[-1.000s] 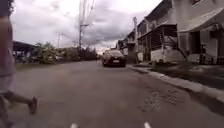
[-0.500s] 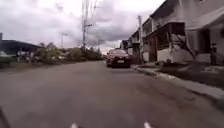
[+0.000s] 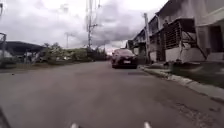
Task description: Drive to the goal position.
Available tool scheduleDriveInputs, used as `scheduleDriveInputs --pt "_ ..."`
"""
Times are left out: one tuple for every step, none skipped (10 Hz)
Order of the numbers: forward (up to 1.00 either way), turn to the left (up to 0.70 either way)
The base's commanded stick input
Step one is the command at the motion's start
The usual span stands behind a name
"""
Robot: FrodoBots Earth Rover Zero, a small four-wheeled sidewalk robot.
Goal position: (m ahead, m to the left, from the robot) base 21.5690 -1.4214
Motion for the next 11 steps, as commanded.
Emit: scheduleDriveInputs --pt "0.7 0.1" --pt "0.7 0.13" --pt "0.7 0.13" --pt "0.7 0.1" --pt "0.7 0.15" --pt "0.7 0.0" --pt "0.7 0.0" --pt "0.7 0.0" --pt "0.7 0.12" --pt "0.7 0.09" --pt "0.7 0.04"
